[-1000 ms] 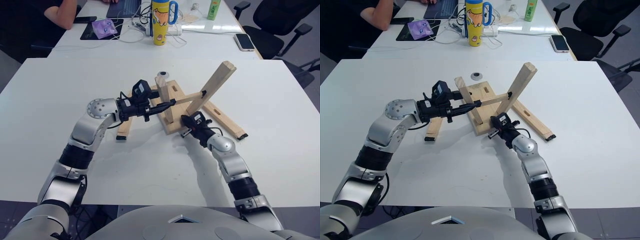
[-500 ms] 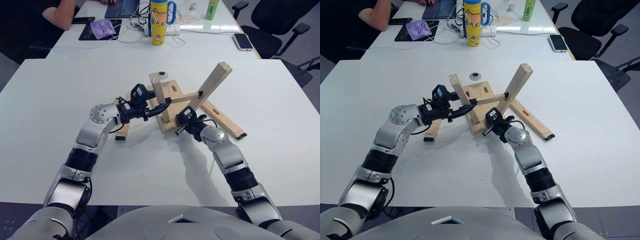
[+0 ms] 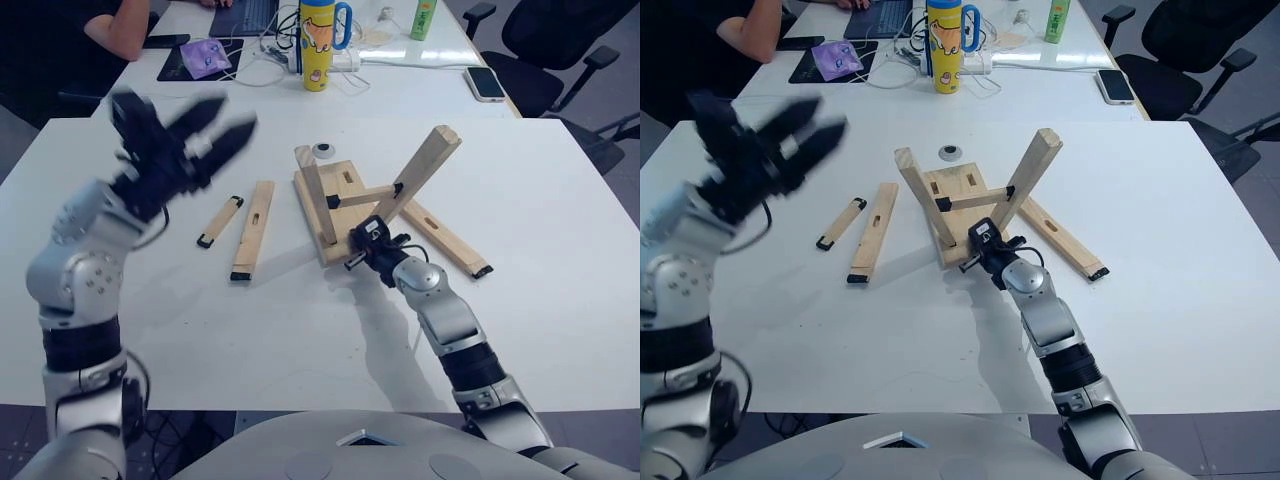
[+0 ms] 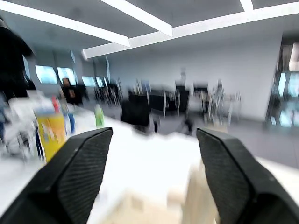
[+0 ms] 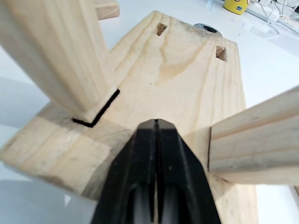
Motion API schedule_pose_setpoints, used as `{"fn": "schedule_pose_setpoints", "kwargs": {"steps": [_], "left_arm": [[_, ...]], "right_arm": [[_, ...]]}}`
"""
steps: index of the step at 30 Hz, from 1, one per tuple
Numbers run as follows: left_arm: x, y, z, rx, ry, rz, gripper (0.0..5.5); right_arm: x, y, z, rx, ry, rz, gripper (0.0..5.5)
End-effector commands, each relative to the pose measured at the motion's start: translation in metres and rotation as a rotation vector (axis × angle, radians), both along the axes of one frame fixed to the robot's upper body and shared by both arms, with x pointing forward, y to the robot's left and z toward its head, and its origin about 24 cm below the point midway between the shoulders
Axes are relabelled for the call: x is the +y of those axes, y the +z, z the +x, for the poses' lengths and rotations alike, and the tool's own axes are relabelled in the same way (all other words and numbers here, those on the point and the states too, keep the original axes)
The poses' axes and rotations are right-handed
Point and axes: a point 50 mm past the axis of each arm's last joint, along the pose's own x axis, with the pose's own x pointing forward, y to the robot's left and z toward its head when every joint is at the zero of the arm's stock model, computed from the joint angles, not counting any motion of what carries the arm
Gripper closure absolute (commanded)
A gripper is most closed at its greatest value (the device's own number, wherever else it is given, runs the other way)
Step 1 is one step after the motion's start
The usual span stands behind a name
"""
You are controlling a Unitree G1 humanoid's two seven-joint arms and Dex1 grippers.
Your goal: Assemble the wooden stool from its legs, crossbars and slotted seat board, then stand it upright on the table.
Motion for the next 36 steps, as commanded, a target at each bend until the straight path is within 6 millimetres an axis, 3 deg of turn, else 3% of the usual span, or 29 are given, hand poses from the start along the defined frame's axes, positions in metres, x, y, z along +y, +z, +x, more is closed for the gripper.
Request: {"fn": "schedule_pose_setpoints", "kwargs": {"steps": [1, 3, 7, 9, 10, 11, 12, 14, 15, 16, 17, 18, 22, 27, 30, 36], "left_arm": [[-0.036, 0.062, 0.01, -0.149, -0.01, -0.227, 2.95], [-0.05, 0.078, 0.01, -0.176, -0.013, -0.279, 3.28], [-0.046, 0.121, -0.008, -0.311, -0.063, -0.413, 3.88], [-0.055, 0.116, -0.003, -0.245, -0.101, -0.362, 4.24], [-0.065, 0.101, 0.002, -0.174, -0.123, -0.312, 4.41], [-0.079, 0.072, 0.008, -0.044, -0.147, -0.267, 4.6], [-0.096, 0.033, 0.009, 0.109, -0.195, -0.142, 4.74], [-0.121, -0.066, -0.006, 0.475, -0.25, 0.215, 5.1], [-0.116, -0.109, -0.016, 0.638, -0.212, 0.349, 5.24], [-0.107, -0.137, -0.026, 0.744, -0.185, 0.443, 5.42], [-0.095, -0.153, -0.028, 0.778, -0.116, 0.527, 5.49], [-0.089, -0.154, -0.025, 0.766, -0.074, 0.534, 5.49], [-0.103, -0.087, 0.005, 0.449, -0.03, 0.309, 5.49], [-0.111, -0.011, 0.0, 0.086, -0.086, 0.043, 5.49], [-0.094, 0.028, -0.001, -0.079, -0.028, -0.033, 5.49], [-0.04, 0.097, 0.012, -0.311, 0.221, -0.13, 5.49]], "right_arm": [[-0.005, -0.07, -0.047, 0.381, -0.012, -0.053, 5.5], [-0.004, -0.071, -0.045, 0.379, 0.002, -0.062, 5.5], [-0.001, -0.071, -0.044, 0.374, 0.031, -0.069, 5.5], [0.001, -0.072, -0.045, 0.375, 0.032, -0.068, 5.5], [0.002, -0.072, -0.046, 0.375, 0.033, -0.068, 5.5], [0.003, -0.072, -0.046, 0.373, 0.041, -0.071, 5.5], [0.005, -0.072, -0.045, 0.37, 0.053, -0.073, 5.5], [0.008, -0.069, -0.042, 0.357, 0.075, -0.077, 5.5], [0.01, -0.066, -0.04, 0.349, 0.079, -0.073, 5.5], [0.012, -0.064, -0.037, 0.339, 0.085, -0.073, 5.5], [0.012, -0.062, -0.035, 0.332, 0.088, -0.074, 5.5], [0.012, -0.061, -0.034, 0.328, 0.089, -0.074, 5.5], [0.01, -0.062, -0.034, 0.33, 0.084, -0.077, 5.5], [0.008, -0.066, -0.035, 0.343, 0.088, -0.087, 5.5], [0.008, -0.068, -0.036, 0.347, 0.088, -0.091, 5.5], [0.007, -0.07, -0.037, 0.352, 0.094, -0.098, 5.5]]}}
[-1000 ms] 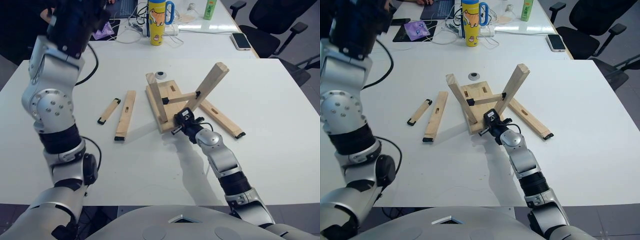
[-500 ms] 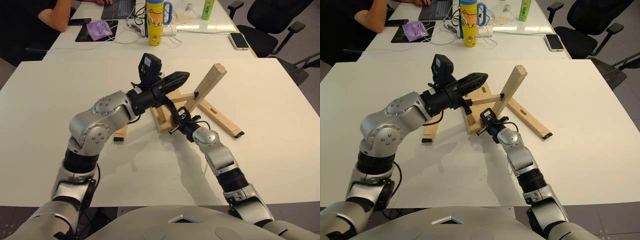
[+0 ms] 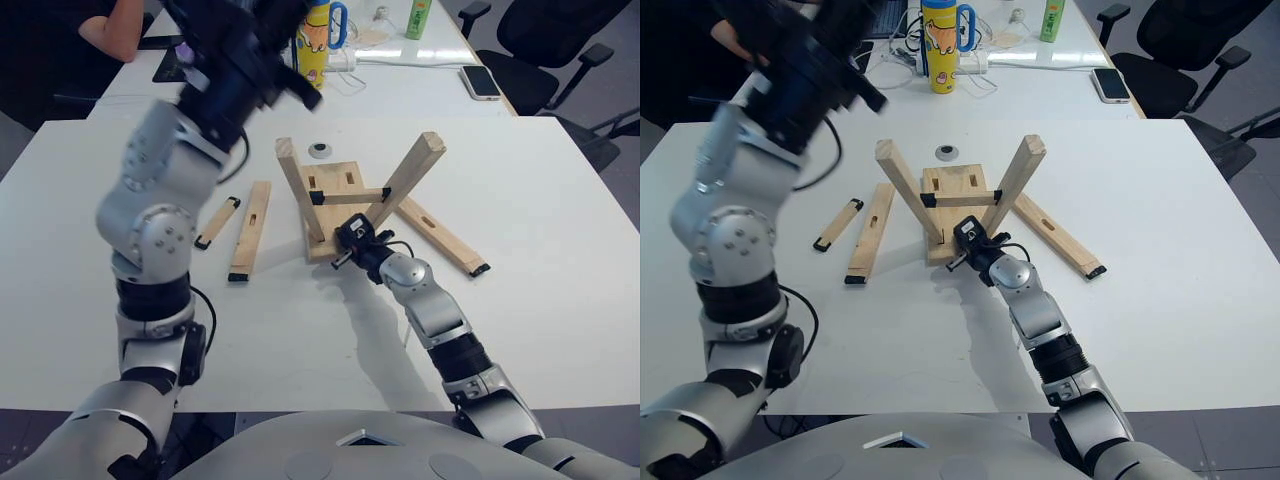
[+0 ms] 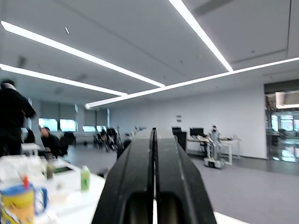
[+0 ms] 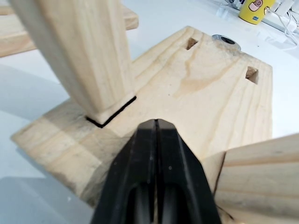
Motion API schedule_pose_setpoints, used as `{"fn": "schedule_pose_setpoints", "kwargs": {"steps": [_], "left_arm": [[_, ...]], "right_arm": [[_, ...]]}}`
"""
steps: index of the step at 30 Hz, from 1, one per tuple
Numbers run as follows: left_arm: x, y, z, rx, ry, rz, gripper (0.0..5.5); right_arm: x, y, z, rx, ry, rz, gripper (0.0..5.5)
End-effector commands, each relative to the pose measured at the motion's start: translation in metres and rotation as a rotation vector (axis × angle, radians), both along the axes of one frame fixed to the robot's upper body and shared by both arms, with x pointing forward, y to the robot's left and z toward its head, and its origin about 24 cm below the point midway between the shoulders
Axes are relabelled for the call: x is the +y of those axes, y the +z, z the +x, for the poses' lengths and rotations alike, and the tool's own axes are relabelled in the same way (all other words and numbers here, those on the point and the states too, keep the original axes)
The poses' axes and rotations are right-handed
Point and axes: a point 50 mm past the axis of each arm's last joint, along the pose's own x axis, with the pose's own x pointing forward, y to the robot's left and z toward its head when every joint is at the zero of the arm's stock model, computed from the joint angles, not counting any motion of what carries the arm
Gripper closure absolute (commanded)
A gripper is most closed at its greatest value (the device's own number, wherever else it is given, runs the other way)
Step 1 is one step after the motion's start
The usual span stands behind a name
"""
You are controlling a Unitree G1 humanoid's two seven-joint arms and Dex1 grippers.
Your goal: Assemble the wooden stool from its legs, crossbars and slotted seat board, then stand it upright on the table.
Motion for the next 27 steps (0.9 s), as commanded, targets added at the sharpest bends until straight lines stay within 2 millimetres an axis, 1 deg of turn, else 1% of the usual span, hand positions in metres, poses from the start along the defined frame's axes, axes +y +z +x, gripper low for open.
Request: {"fn": "schedule_pose_setpoints", "kwargs": {"steps": [1, 2, 3, 4, 5, 6, 7, 8, 9, 10, 11, 12, 13, 14, 15, 17, 18, 20, 21, 24, 26, 27], "left_arm": [[0.035, 0.053, 0.007, -0.157, 0.171, -0.101, 5.49], [0.039, 0.062, 0.008, -0.163, 0.179, -0.152, 5.49], [0.04, 0.066, 0.011, -0.155, 0.164, -0.179, 5.49], [0.035, 0.06, 0.018, -0.106, 0.15, -0.161, 5.49], [0.022, 0.033, 0.03, 0.031, 0.098, -0.109, 5.49], [0.004, -0.014, 0.04, 0.215, 0.051, 0.045, 5.49], [-0.013, -0.073, 0.039, 0.442, -0.004, 0.219, 5.49], [-0.02, -0.129, 0.028, 0.649, -0.039, 0.331, 5.49], [-0.024, -0.173, 0.008, 0.796, -0.083, 0.458, 5.49], [-0.027, -0.202, -0.013, 0.888, -0.145, 0.562, 5.49], [-0.029, -0.217, -0.027, 0.949, -0.183, 0.592, 5.49], [-0.028, -0.227, -0.035, 0.959, -0.189, 0.702, 5.49], [-0.024, -0.23, -0.033, 0.954, -0.161, 0.752, 5.49], [-0.018, -0.224, -0.023, 0.918, -0.099, 0.751, 5.49], [-0.013, -0.212, -0.009, 0.859, -0.017, 0.718, 5.49], [-0.007, -0.181, 0.017, 0.737, 0.116, 0.6, 5.49], [-0.006, -0.166, 0.026, 0.677, 0.166, 0.553, 5.49], [-0.007, -0.146, 0.033, 0.587, 0.21, 0.5, 5.49], [-0.008, -0.143, 0.034, 0.564, 0.218, 0.503, 5.49], [-0.008, -0.158, 0.036, 0.579, 0.234, 0.557, 5.49], [-0.008, -0.163, 0.04, 0.577, 0.248, 0.553, 5.49], [-0.006, -0.159, 0.044, 0.551, 0.275, 0.536, 5.49]], "right_arm": [[-0.011, -0.069, -0.045, 0.357, 0.016, -0.119, 5.5], [-0.011, -0.07, -0.046, 0.357, 0.016, -0.121, 5.5], [-0.011, -0.07, -0.047, 0.357, 0.014, -0.122, 5.5], [-0.011, -0.07, -0.048, 0.358, 0.015, -0.121, 5.5], [-0.01, -0.07, -0.049, 0.359, 0.017, -0.122, 5.5], [-0.009, -0.07, -0.049, 0.359, 0.021, -0.121, 5.5], [-0.008, -0.07, -0.05, 0.359, 0.026, -0.12, 5.5], [-0.007, -0.07, -0.05, 0.358, 0.032, -0.12, 5.5], [-0.005, -0.07, -0.049, 0.357, 0.039, -0.12, 5.5], [-0.005, -0.069, -0.048, 0.353, 0.043, -0.117, 5.5], [-0.005, -0.068, -0.046, 0.351, 0.044, -0.114, 5.5], [-0.006, -0.068, -0.044, 0.348, 0.039, -0.112, 5.5], [-0.007, -0.067, -0.042, 0.344, 0.033, -0.109, 5.5], [-0.006, -0.066, -0.039, 0.337, 0.029, -0.108, 5.5], [-0.006, -0.066, -0.037, 0.332, 0.025, -0.106, 5.5], [-0.006, -0.066, -0.035, 0.331, 0.02, -0.105, 5.5], [-0.007, -0.067, -0.035, 0.333, 0.02, -0.107, 5.5], [-0.006, -0.067, -0.035, 0.334, 0.024, -0.107, 5.5], [-0.005, -0.068, -0.035, 0.336, 0.027, -0.106, 5.5], [0.001, -0.063, -0.032, 0.303, 0.037, -0.071, 5.5], [0.008, -0.048, -0.022, 0.214, 0.027, 0.017, 5.5], [0.012, -0.038, -0.017, 0.156, 0.029, 0.075, 5.5]]}}
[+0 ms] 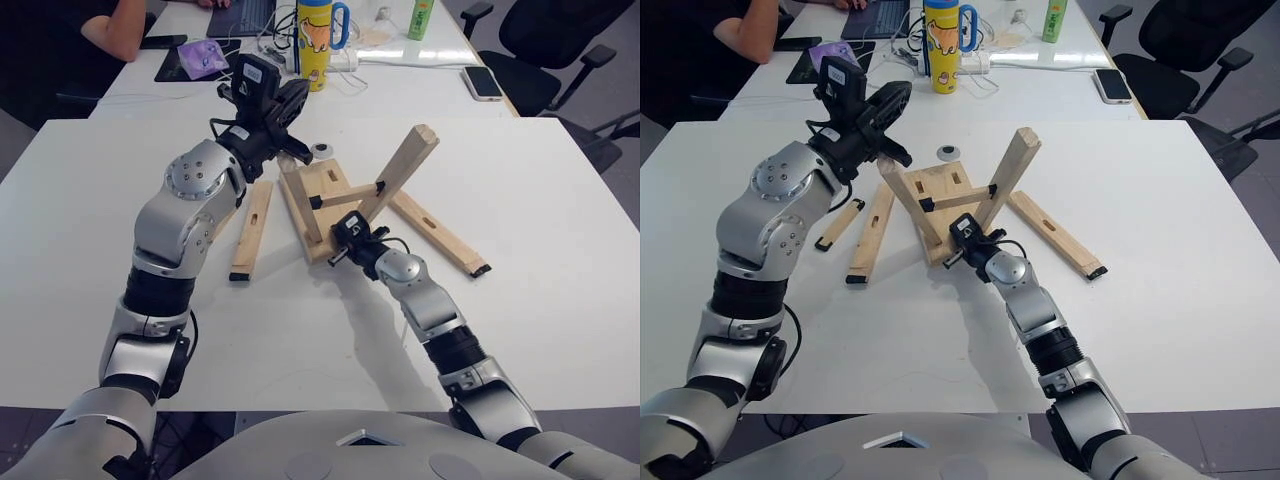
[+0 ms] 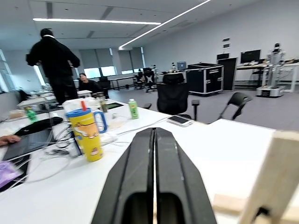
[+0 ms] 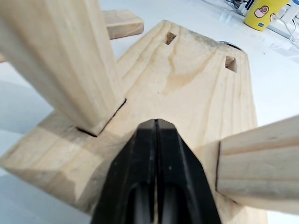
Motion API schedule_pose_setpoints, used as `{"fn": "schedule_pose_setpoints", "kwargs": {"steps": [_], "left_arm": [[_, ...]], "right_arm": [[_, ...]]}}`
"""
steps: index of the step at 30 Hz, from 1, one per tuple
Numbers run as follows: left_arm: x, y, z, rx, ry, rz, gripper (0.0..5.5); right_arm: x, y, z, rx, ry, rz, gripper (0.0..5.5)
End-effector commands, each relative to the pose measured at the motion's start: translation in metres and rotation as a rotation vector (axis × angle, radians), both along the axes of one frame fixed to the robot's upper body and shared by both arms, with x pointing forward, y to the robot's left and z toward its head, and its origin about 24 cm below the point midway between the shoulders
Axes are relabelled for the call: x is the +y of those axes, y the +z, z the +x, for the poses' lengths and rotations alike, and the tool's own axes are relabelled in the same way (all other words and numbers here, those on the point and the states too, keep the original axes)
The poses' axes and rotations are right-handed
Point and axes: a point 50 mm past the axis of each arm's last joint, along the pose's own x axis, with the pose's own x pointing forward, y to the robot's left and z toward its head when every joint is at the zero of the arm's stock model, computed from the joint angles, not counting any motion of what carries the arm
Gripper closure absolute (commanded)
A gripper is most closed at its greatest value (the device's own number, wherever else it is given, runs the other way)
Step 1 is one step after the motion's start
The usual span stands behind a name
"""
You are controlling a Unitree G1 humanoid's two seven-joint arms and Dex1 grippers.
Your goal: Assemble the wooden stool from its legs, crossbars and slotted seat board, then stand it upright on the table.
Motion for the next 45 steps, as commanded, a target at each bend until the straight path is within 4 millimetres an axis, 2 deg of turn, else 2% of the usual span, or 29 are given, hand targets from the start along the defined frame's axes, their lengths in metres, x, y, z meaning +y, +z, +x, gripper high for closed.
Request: {"fn": "schedule_pose_setpoints", "kwargs": {"steps": [1, 4, 7, 11, 14, 18, 22, 24, 26, 29, 31, 34, 36, 38, 41, 43, 45], "left_arm": [[0.013, -0.053, 0.008, 0.169, 0.107, 0.058, 5.49], [0.036, -0.024, 0.004, -0.02, 0.257, -0.048, 5.49], [0.054, -0.015, -0.014, -0.121, 0.386, -0.092, 5.49], [0.062, -0.012, -0.041, -0.219, 0.465, -0.13, 5.49], [0.049, 0.007, -0.042, -0.288, 0.385, -0.188, 5.49], [0.03, 0.039, -0.038, -0.394, 0.289, -0.183, 5.49], [0.03, 0.069, -0.038, -0.511, 0.304, -0.186, 5.49], [0.038, 0.073, -0.037, -0.525, 0.336, -0.151, 5.49], [0.051, 0.059, -0.033, -0.467, 0.402, -0.122, 5.49], [0.072, 0.018, -0.028, -0.309, 0.524, -0.046, 5.49], [0.078, -0.005, -0.029, -0.217, 0.56, -0.003, 5.49], [0.086, -0.034, -0.035, -0.103, 0.605, 0.085, 5.49], [0.084, -0.062, -0.039, 0.037, 0.565, 0.139, 5.49], [0.073, -0.086, -0.045, 0.161, 0.474, 0.207, 5.49], [0.062, -0.104, -0.054, 0.251, 0.417, 0.232, 5.49], [0.045, -0.128, -0.068, 0.381, 0.301, 0.334, 5.49], [0.041, -0.13, -0.072, 0.408, 0.308, 0.35, 5.49]], "right_arm": [[0.007, -0.024, -0.02, 0.106, 0.009, 0.118, 5.5], [0.006, 0.008, -0.012, -0.078, 0.022, 0.244, 5.5], [-0.001, 0.026, -0.013, -0.183, 0.04, 0.29, 5.5], [-0.009, 0.039, -0.026, -0.224, 0.103, 0.34, 5.5], [-0.009, 0.03, -0.031, -0.167, 0.13, 0.311, 5.5], [-0.016, 0.004, -0.028, -0.046, 0.036, 0.231, 5.5], [-0.023, -0.019, -0.029, 0.059, -0.045, 0.165, 5.5], [-0.021, -0.014, -0.032, 0.04, -0.03, 0.2, 5.5], [-0.016, -0.006, -0.036, 0.01, 0.019, 0.247, 5.5], [-0.015, -0.009, -0.037, 0.028, 0.045, 0.204, 5.5], [-0.02, -0.018, -0.032, 0.063, -0.015, 0.157, 5.5], [-0.025, -0.005, -0.023, -0.004, -0.092, 0.233, 5.5], [-0.038, 0.008, -0.021, -0.091, -0.112, 0.279, 5.5], [-0.049, 0.018, -0.024, -0.155, -0.105, 0.305, 5.5], [-0.061, 0.029, -0.029, -0.213, -0.08, 0.345, 5.5], [-0.081, 0.036, -0.028, -0.26, -0.14, 0.291, 5.5], [-0.093, 0.031, -0.017, -0.24, -0.19, 0.191, 5.5]]}}
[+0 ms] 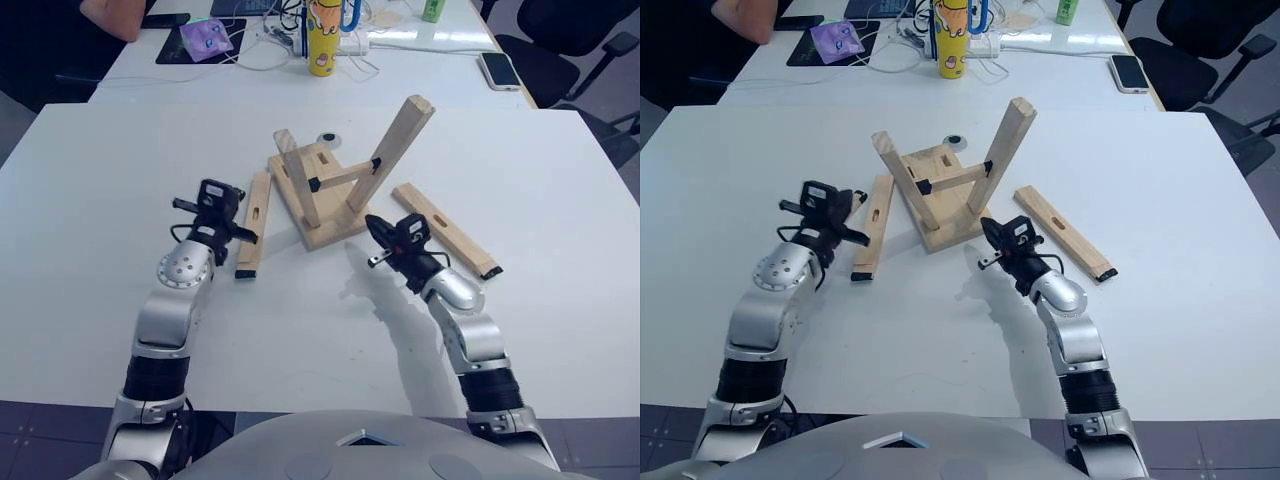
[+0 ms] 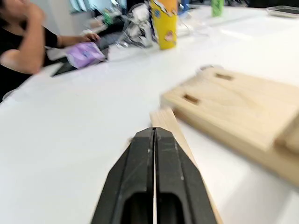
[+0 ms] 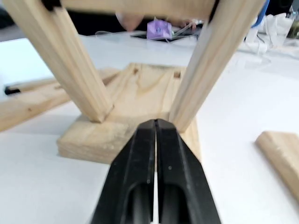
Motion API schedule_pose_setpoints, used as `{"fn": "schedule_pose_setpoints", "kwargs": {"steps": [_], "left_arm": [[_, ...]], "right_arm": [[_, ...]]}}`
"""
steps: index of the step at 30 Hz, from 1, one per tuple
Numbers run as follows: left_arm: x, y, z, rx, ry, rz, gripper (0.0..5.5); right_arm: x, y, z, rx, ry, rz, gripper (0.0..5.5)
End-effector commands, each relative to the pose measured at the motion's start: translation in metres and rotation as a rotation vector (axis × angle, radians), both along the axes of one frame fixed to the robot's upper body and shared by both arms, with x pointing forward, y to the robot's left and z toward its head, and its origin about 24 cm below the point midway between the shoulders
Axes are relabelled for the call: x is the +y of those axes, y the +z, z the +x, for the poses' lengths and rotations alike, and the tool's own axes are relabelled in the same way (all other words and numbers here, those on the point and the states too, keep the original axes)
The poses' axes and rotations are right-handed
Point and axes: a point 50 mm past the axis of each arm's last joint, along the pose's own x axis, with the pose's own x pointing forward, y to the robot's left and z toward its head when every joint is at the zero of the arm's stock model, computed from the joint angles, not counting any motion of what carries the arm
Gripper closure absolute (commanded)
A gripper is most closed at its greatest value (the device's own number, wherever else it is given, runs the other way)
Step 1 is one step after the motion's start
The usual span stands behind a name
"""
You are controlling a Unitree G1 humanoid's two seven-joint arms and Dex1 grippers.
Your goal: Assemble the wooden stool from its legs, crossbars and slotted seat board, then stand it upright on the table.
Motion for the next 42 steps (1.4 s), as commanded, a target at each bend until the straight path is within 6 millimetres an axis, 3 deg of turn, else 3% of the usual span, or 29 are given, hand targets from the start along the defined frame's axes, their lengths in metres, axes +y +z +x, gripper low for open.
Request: {"fn": "schedule_pose_setpoints", "kwargs": {"steps": [1, 6, 15, 24, 34, 42], "left_arm": [[-0.012, -0.015, -0.012, 0.117, -0.017, 0.035, 5.49], [-0.028, -0.011, -0.001, 0.137, -0.051, 0.072, 5.49], [-0.053, -0.018, 0.015, 0.256, -0.185, 0.139, 5.49], [-0.064, -0.026, 0.024, 0.408, -0.262, -0.043, 5.49], [-0.058, -0.025, 0.031, 0.383, -0.268, -0.075, 5.49], [-0.065, -0.026, 0.036, 0.372, -0.293, -0.137, 5.49]], "right_arm": [[-0.025, -0.003, 0.017, 0.031, -0.094, -0.141, 5.5], [-0.017, -0.014, 0.045, 0.101, -0.062, -0.227, 5.5], [0.003, -0.032, 0.063, 0.212, 0.081, -0.325, 5.5], [0.024, -0.05, 0.033, 0.302, 0.315, -0.277, 5.5], [0.03, -0.053, 0.016, 0.327, 0.289, -0.243, 5.5], [0.028, -0.051, 0.014, 0.309, 0.25, -0.28, 5.5]]}}
